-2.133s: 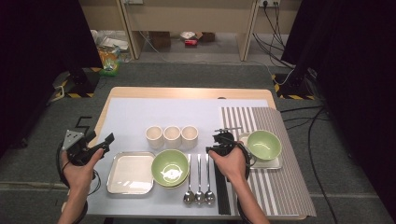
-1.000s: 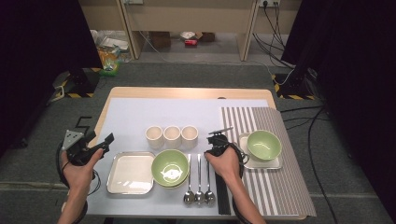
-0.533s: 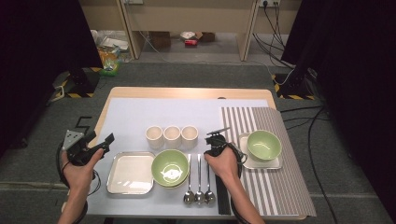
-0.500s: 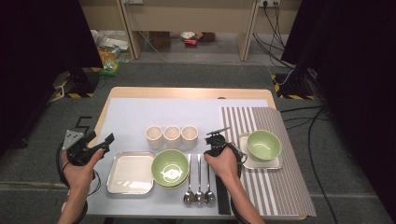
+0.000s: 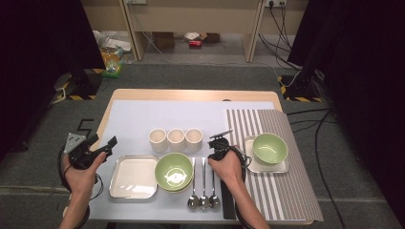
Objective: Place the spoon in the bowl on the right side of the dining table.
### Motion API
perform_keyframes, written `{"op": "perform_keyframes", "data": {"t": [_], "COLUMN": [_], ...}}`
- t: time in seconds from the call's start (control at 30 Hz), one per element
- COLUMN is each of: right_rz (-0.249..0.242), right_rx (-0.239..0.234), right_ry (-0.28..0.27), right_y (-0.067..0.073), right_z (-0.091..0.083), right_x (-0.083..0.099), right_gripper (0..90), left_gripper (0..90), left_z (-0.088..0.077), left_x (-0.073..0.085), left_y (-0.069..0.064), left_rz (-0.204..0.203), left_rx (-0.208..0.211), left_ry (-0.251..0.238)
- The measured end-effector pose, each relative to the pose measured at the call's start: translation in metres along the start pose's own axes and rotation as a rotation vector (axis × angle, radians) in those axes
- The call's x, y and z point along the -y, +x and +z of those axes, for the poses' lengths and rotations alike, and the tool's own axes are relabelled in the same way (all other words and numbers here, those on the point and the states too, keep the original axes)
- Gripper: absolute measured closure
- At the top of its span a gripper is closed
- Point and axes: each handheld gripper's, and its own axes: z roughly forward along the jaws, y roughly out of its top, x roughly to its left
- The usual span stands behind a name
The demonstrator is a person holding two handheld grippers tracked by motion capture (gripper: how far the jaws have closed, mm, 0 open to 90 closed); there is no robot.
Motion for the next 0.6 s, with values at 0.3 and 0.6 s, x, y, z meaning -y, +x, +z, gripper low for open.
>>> {"op": "perform_keyframes", "data": {"t": [0.3,0.6], "right_rz": [-0.023,0.007], "right_rx": [0.010,-0.003], "right_ry": [0.001,0.003], "right_y": [0.0004,-0.0017], "right_z": [0.0003,0.0003], "right_x": [0.0000,0.0001], "right_gripper": [78.8,79.4], "left_gripper": [22.3,22.3], "left_z": [0.0000,0.0005], "left_x": [0.0002,0.0006], "left_y": [-0.0002,-0.0004], "left_rz": [-0.001,0.001], "left_rx": [0.001,0.003], "left_ry": [0.001,0.003]}}
